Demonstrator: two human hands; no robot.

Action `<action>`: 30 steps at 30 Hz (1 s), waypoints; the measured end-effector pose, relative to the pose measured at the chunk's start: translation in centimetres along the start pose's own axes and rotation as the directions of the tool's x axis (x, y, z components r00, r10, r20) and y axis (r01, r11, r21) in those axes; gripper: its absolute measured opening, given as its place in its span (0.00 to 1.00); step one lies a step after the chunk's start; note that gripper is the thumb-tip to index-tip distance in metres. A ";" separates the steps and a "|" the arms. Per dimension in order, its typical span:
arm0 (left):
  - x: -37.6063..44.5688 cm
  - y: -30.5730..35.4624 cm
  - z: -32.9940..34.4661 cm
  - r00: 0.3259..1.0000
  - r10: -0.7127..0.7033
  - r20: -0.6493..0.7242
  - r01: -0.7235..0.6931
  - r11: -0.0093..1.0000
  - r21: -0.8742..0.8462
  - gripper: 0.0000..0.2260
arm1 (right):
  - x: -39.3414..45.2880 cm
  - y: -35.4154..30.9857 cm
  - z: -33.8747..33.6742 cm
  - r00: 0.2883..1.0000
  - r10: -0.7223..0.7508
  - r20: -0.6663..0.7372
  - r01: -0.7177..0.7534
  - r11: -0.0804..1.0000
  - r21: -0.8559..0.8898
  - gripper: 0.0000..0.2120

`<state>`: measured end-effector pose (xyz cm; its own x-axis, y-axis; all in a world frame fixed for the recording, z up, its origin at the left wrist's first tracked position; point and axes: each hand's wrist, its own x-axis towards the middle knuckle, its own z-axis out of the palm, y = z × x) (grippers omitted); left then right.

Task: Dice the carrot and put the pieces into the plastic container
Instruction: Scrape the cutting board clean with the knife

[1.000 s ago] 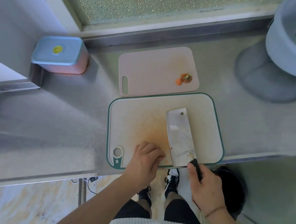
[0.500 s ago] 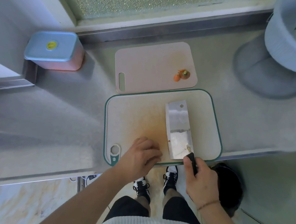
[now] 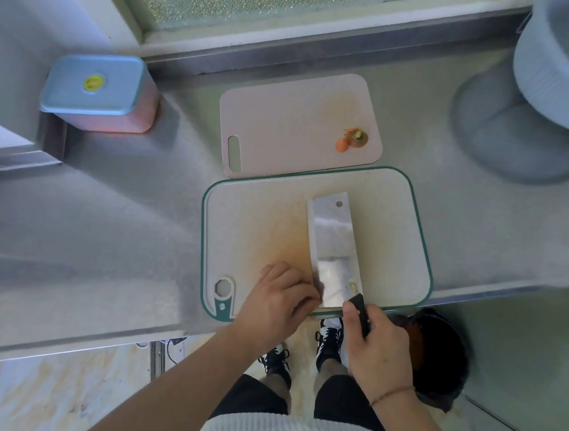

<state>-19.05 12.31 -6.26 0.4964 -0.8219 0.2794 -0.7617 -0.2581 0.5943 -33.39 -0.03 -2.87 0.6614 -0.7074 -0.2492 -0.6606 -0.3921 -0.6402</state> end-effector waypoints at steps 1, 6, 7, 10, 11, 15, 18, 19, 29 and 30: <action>0.0 0.0 0.1 1.000 -0.003 -0.010 0.003 1.000 0.008 0.06 | 0.0 0.0 0.1 1.000 0.008 -0.003 -0.008 1.000 0.006 0.26; 0.8 0.9 0.1 0.988 -0.149 -0.034 0.146 0.986 -0.085 0.06 | -0.3 0.1 0.6 0.997 0.049 0.059 -0.057 0.990 0.126 0.28; 0.9 1.0 -0.3 0.981 -0.190 -0.032 0.183 0.971 -0.156 0.06 | -0.4 0.3 0.6 0.995 0.063 0.083 -0.076 0.984 0.164 0.30; 1.4 0.6 -1.4 0.962 -0.271 -0.040 0.250 0.927 -0.279 0.08 | -0.3 0.7 0.1 0.985 0.125 0.118 -0.149 0.964 0.220 0.31; 1.9 0.2 -1.7 0.959 -0.276 -0.059 0.249 0.927 -0.280 0.08 | 0.1 0.8 -0.5 0.984 0.140 0.113 -0.163 0.961 0.224 0.30; 7.0 -1.4 -1.9 0.965 -0.237 -0.112 0.206 0.950 -0.235 0.11 | 4.1 1.0 -3.5 0.984 0.174 0.039 -0.178 0.960 0.214 0.26; 11.8 -2.2 -1.7 0.954 -0.288 -0.088 0.266 0.943 -0.199 0.16 | 8.8 0.7 -5.6 0.987 0.163 0.009 -0.161 0.963 0.215 0.26; 13.3 -2.3 -1.6 0.946 -0.313 -0.084 0.292 0.937 -0.194 0.17 | 10.4 0.5 -6.3 0.990 0.141 -0.003 -0.139 0.974 0.181 0.26; 22.4 -5.9 1.1 0.955 -0.295 -0.034 0.297 0.941 0.162 0.26 | 22.3 -0.6 -10.6 0.990 0.006 0.143 -0.012 0.999 0.046 0.21; 22.7 -6.2 1.1 0.957 -0.288 0.006 0.281 0.936 0.212 0.28 | 23.2 -0.7 -10.7 0.987 -0.001 0.158 -0.005 0.999 0.036 0.21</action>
<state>-3.48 -5.33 -4.43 0.6926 -0.7154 0.0918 -0.6619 -0.5799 0.4750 -21.40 -22.45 -0.42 0.7099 -0.6054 -0.3600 -0.6504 -0.3674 -0.6648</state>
